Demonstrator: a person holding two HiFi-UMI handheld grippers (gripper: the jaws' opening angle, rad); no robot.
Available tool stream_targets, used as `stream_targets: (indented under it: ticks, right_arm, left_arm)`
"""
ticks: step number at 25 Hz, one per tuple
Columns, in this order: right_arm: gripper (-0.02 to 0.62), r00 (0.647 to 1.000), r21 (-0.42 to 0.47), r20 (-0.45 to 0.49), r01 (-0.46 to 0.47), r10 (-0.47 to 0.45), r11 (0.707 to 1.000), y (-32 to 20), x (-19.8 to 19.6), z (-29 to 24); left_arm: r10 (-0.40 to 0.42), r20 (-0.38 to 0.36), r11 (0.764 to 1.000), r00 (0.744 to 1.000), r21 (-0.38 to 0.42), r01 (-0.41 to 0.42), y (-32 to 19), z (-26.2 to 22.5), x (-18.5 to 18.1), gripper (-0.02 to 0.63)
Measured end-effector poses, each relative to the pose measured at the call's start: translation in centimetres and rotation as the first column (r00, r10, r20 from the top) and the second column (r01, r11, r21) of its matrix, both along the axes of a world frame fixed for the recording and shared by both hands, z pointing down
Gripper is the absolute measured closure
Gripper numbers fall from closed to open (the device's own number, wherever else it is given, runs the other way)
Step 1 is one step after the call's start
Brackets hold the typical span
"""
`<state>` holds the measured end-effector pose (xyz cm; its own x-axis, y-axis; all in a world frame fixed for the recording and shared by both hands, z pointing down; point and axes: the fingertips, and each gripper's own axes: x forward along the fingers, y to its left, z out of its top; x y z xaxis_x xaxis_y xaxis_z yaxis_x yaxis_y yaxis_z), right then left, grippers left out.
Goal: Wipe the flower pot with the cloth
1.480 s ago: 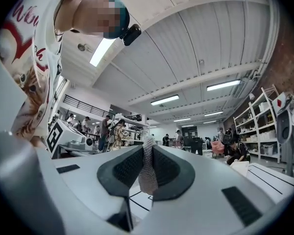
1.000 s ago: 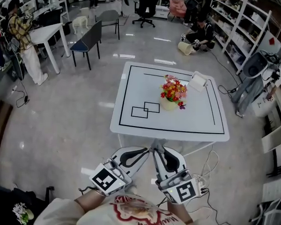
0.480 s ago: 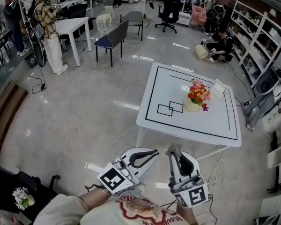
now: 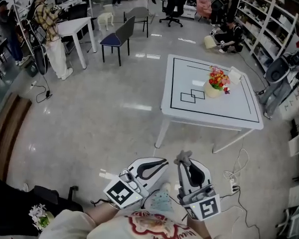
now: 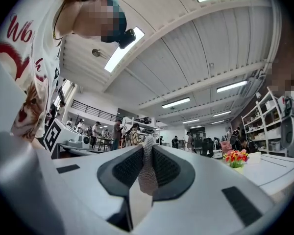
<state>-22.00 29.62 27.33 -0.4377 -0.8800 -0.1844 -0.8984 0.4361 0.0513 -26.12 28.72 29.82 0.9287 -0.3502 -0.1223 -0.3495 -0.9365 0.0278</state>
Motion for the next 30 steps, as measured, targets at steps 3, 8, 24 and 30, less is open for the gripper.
stream_targets:
  ticks: [3, 8, 24, 30]
  right_arm:
    - [0.548, 1.0, 0.001, 0.016, -0.019, 0.019, 1.0, 2.1, -1.6, 0.1]
    - [0.546, 0.999, 0.006, 0.005, -0.043, 0.042, 0.999, 5.0, -2.0, -0.7]
    - [0.547, 0.999, 0.02, -0.037, -0.023, 0.024, 1.0, 9.2, 1.4, -2.4]
    - [0.548, 0.999, 0.026, -0.045, -0.017, 0.018, 1.0, 9.4, 1.6, -2.7]
  left_arm:
    - [0.025, 0.009, 0.999, 1.0, -0.039, -0.024, 2.0, 1.0, -1.0, 0.577]
    - [0.045, -0.015, 0.999, 0.999, -0.018, -0.045, 4.2, -0.3, -1.1, 0.577]
    - [0.021, -0.012, 1.0, 1.0, -0.012, -0.021, 8.0, -2.0, 2.5, 0.577]
    - [0.022, -0.012, 1.0, 1.0, -0.001, -0.022, 8.2, -2.4, 3.0, 0.577]
